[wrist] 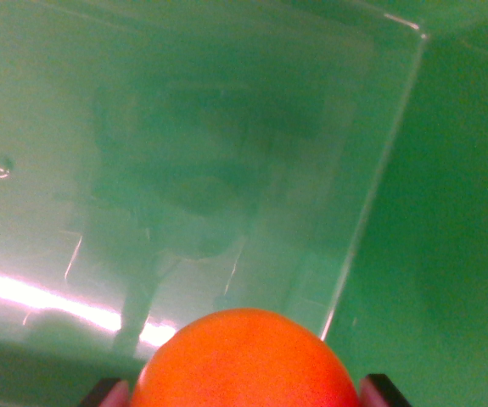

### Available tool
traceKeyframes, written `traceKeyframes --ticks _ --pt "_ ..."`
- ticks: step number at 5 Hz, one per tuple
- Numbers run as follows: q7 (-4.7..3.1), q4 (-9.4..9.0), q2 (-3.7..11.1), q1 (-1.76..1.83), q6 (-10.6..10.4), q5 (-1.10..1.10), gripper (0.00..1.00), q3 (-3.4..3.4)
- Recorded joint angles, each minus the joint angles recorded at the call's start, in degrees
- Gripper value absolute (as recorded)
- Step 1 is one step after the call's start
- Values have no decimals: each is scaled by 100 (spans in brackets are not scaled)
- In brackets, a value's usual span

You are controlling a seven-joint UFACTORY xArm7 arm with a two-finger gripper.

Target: Pick fruit

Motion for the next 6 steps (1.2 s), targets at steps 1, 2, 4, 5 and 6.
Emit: traceKeyframes --ticks 1,2,4,5,6 --pt "0 0 0 0 0 0 100 0" --pt "-47 157 -99 6 253 21 100 11" --pt "-97 327 -205 12 526 43 100 22" --pt "-97 327 -205 12 526 43 100 22" --pt "-146 491 -308 17 789 64 100 33"
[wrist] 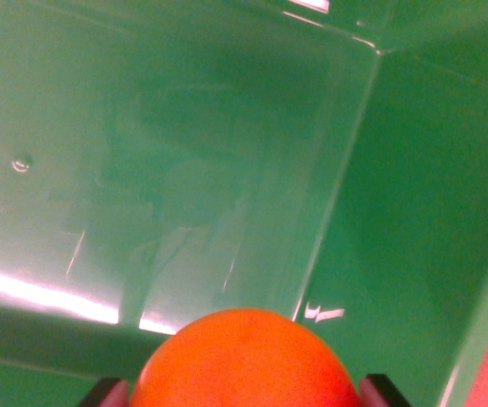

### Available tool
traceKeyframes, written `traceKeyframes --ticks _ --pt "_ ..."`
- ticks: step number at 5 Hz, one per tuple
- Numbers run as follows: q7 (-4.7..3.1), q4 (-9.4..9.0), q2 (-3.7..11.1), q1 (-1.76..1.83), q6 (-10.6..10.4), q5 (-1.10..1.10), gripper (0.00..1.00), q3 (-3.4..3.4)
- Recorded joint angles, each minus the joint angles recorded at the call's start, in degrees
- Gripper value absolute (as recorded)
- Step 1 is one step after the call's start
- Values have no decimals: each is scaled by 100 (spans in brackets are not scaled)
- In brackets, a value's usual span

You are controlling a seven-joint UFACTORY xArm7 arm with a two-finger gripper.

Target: Pick fruit

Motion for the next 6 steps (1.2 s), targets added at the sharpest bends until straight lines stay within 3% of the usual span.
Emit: traceKeyframes --ticks 1,2,3,4,5,6 --pt "0 0 0 0 0 0 100 0" --pt "-52 174 -109 6 280 23 100 12" --pt "-52 174 -109 6 280 23 100 12" --pt "-100 335 -210 12 539 44 100 23" --pt "-100 335 -210 12 539 44 100 23" --pt "-148 498 -312 18 800 65 100 34"
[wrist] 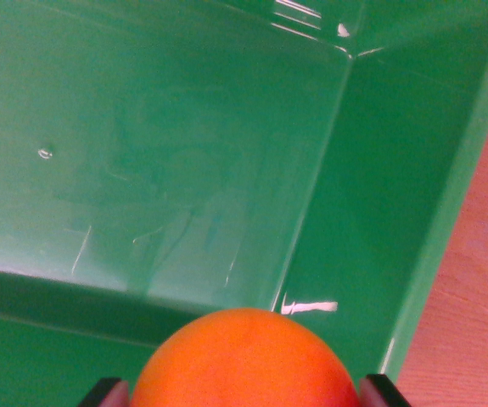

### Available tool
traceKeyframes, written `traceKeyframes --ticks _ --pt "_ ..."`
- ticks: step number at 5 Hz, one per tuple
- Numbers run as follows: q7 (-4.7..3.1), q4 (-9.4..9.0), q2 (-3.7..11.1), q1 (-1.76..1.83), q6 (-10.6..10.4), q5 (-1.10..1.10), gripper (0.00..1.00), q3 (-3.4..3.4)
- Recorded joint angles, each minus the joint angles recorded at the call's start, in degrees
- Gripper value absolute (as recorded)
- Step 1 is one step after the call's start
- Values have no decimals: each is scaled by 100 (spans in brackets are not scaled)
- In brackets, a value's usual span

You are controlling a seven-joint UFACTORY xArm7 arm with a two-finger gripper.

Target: Pick fruit

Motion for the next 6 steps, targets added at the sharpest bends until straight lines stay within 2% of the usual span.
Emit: traceKeyframes --ticks 1,2,3,4,5,6 --pt "0 0 0 0 0 0 100 0" --pt "-47 159 -100 6 256 21 100 11" --pt "-47 159 -100 6 256 21 100 11" --pt "-92 309 -194 11 498 41 100 21" --pt "-92 309 -194 11 498 41 100 21" --pt "-134 452 -284 16 727 59 100 31"
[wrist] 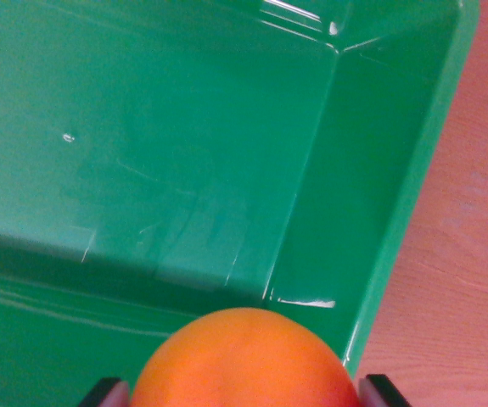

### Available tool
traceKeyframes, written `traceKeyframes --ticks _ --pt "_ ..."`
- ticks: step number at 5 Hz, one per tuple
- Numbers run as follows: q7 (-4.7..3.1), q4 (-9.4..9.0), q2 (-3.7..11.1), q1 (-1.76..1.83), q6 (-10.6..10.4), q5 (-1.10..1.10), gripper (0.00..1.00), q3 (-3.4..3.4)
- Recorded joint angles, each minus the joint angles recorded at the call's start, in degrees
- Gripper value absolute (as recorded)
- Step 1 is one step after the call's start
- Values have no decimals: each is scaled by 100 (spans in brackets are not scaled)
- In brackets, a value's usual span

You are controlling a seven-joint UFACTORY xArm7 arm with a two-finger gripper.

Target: Pick fruit

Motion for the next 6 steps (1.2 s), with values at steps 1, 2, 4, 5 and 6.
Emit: traceKeyframes --ticks 1,2,4,5,6 --pt "0 0 0 0 0 0 100 0" --pt "-38 129 -81 5 207 17 100 9" --pt "-74 249 -157 9 401 33 100 17" --pt "-74 249 -157 9 401 33 100 17" --pt "-106 357 -224 13 574 47 100 24"
